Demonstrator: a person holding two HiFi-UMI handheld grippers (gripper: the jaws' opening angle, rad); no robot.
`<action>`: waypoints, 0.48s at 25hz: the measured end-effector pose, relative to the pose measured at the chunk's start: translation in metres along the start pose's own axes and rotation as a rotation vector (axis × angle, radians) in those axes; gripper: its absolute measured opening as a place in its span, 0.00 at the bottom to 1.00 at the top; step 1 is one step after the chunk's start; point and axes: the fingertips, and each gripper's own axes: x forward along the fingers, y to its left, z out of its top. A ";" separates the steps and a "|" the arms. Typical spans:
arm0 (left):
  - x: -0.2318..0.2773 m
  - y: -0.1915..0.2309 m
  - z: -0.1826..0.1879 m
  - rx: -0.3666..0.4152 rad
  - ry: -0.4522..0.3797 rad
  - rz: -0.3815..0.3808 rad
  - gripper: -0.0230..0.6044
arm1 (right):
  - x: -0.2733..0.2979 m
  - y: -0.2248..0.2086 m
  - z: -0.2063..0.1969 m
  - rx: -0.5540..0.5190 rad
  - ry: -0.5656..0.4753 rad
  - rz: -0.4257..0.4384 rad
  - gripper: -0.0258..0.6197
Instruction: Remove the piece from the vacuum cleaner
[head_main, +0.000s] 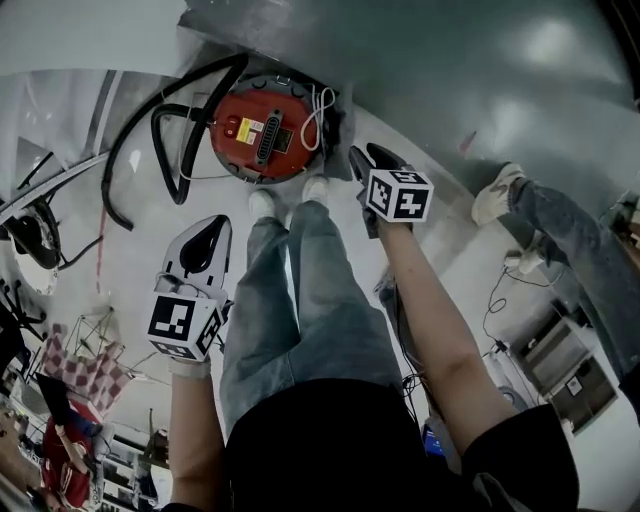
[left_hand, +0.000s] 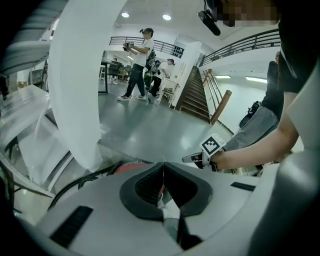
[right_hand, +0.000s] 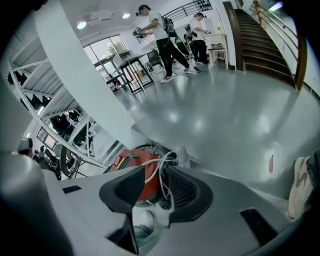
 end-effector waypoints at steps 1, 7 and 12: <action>0.005 0.002 -0.006 -0.010 0.007 0.004 0.07 | 0.010 -0.005 -0.005 0.007 0.015 -0.002 0.31; 0.031 0.013 -0.047 -0.088 0.041 0.027 0.07 | 0.067 -0.026 -0.029 0.011 0.074 -0.005 0.34; 0.050 0.022 -0.073 -0.111 0.066 0.035 0.07 | 0.107 -0.045 -0.040 0.003 0.111 -0.027 0.34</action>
